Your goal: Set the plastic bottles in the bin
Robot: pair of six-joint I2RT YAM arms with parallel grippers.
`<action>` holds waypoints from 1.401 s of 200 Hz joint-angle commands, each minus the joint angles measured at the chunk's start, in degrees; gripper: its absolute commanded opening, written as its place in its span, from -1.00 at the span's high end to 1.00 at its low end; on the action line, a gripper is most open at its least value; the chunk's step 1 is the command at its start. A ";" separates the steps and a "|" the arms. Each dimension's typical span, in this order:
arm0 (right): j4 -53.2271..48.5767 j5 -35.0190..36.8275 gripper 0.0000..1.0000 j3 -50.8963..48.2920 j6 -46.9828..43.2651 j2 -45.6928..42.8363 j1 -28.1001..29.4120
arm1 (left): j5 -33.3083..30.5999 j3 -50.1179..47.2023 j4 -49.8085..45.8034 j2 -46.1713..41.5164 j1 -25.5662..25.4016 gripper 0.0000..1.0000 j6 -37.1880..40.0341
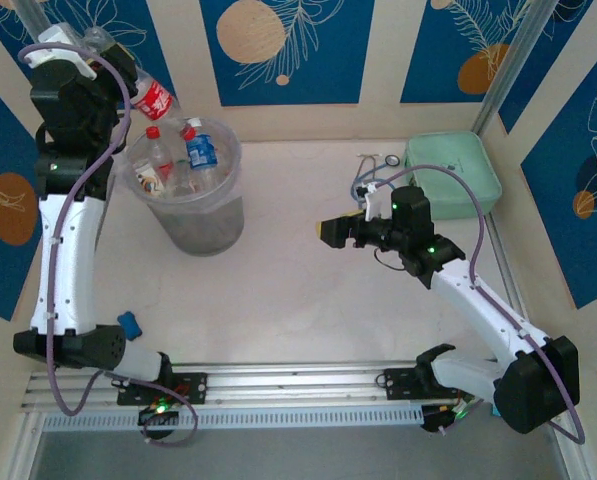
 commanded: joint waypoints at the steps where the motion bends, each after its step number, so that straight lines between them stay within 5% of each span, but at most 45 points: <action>1: -1.61 0.18 -0.93 -1.13 -1.38 -1.09 -0.59 | -5.85 0.95 -4.40 3.76 0.87 0.51 6.50; 138: -1.34 -0.87 -0.92 -2.31 -1.36 -0.75 -1.67 | 3.82 16.66 -30.62 24.98 0.94 0.83 20.04; 222: -1.25 -0.87 -0.91 -2.31 -1.47 -0.40 -1.76 | 10.79 14.28 -34.25 29.45 0.77 0.93 20.49; 280: -2.31 0.19 -0.91 -2.26 -1.64 0.01 -1.84 | 14.35 12.97 -33.72 30.84 0.76 0.45 17.23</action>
